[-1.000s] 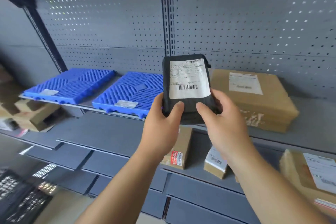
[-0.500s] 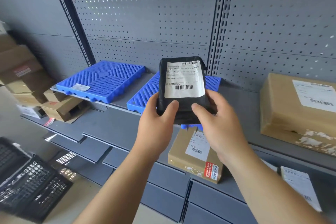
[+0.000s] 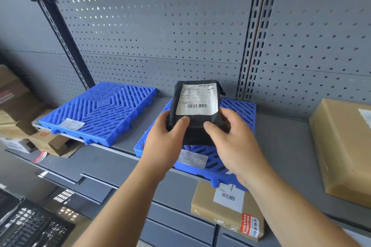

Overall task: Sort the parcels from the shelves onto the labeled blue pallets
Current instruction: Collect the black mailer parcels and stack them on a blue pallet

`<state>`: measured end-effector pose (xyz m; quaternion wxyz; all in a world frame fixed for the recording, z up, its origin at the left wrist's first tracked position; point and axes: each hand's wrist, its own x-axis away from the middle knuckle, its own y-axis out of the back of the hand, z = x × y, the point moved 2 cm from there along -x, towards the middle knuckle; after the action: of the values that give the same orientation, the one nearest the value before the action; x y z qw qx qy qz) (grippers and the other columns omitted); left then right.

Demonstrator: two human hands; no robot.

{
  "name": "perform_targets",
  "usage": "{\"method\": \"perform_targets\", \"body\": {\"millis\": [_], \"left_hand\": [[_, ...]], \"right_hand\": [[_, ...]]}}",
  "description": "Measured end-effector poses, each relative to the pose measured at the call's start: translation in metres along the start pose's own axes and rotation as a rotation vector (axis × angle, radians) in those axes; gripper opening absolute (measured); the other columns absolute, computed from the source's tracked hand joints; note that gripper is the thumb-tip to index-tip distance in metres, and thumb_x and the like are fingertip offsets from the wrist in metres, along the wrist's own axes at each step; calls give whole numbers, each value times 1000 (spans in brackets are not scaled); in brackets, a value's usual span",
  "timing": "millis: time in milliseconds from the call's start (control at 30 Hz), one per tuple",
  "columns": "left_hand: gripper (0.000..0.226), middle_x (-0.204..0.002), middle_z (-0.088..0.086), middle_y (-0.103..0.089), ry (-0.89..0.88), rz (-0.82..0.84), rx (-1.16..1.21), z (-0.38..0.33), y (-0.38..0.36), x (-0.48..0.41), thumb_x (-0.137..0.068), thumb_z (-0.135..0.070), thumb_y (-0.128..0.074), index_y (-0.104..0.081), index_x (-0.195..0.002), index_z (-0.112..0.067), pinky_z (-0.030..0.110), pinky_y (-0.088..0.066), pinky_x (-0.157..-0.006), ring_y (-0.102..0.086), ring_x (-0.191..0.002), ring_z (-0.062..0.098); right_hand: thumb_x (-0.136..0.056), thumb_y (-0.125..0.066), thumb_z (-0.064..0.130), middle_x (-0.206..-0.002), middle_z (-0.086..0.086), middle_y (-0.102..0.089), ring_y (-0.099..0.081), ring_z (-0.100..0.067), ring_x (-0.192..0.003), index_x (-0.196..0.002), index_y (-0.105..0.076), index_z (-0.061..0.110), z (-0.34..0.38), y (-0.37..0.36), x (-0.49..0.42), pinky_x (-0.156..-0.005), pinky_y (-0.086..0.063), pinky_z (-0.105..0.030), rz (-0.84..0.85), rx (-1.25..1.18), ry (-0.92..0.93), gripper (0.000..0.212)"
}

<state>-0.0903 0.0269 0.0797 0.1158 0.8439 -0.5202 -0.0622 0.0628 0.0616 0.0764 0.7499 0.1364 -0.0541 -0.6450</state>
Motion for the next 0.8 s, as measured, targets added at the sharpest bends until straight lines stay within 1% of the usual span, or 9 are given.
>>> {"method": "perform_targets", "body": {"millis": [67, 233, 333, 400, 500, 600, 667, 733, 800], "left_hand": [[6, -91, -19, -76, -13, 30, -14, 4, 5, -18, -96, -40, -61, -65, -99, -40, 24, -51, -75, -71, -86, 2], [4, -85, -30, -72, -46, 136, -48, 11, 23, -55, -96, -42, -60, -63, -94, -41, 18, -46, -70, -66, -80, -11], [5, -85, -30, -72, -64, 211, -65, 18, 33, -73, -97, -40, -60, -62, -92, -42, 19, -48, -72, -67, -83, -7], [8, -85, -25, -73, -80, 237, -88, 22, 38, -82, -97, -40, -60, -61, -89, -42, 22, -54, -74, -69, -83, -3], [9, -84, -20, -73, -103, 275, -116, 23, 43, -91, -96, -41, -59, -60, -88, -42, 27, -56, -72, -69, -77, 4], [12, -90, -11, -73, -115, 312, -118, 25, 49, -93, -97, -37, -59, -59, -86, -40, 26, -55, -75, -67, -82, 9], [12, -90, -10, -74, -113, 335, -126, 25, 53, -94, -97, -36, -60, -58, -86, -40, 22, -53, -74, -68, -81, 8], [10, -90, -15, -72, -108, 354, -133, 26, 56, -96, -98, -36, -59, -59, -89, -40, 17, -51, -70, -68, -83, 2], [9, -90, -19, -72, -105, 360, -124, 27, 60, -98, -98, -36, -60, -59, -90, -40, 18, -49, -72, -67, -87, -2]], "right_hand": [[-94, -63, 39, -118, 21, -66, -61, -1, -111, -123, -60, 37, 0, -9, -9, -93, -48, -27, -29, 31, -20, 29], [-94, -63, 37, -107, 23, -69, -62, 6, -100, -108, -63, 40, 4, -37, -21, -88, -49, -24, -96, 50, -56, 14], [-95, -63, 32, -98, 20, -72, -64, 4, -93, -101, -65, 35, 6, -54, -23, -82, -51, -19, -142, 49, -67, 7], [-93, -64, 30, -97, 16, -73, -65, 2, -91, -101, -66, 32, 8, -64, -23, -81, -53, -21, -184, 55, -72, 8], [-93, -65, 33, -102, 17, -71, -64, 3, -95, -105, -65, 32, 7, -74, -23, -82, -50, -24, -227, 72, -89, 12], [-93, -64, 37, -107, 21, -68, -61, 3, -101, -105, -63, 38, 8, -81, -20, -86, -48, -24, -255, 87, -125, 13], [-94, -64, 37, -98, 30, -67, -61, 8, -97, -94, -60, 43, 9, -83, -18, -82, -46, -16, -255, 98, -151, 7], [-96, -63, 32, -77, 46, -60, -56, 23, -80, -80, -52, 41, 12, -86, -17, -68, -41, -2, -232, 100, -167, 22], [-97, -63, 31, -70, 45, -57, -51, 27, -72, -76, -50, 42, 14, -88, -17, -63, -39, 1, -225, 106, -186, 27]]}}
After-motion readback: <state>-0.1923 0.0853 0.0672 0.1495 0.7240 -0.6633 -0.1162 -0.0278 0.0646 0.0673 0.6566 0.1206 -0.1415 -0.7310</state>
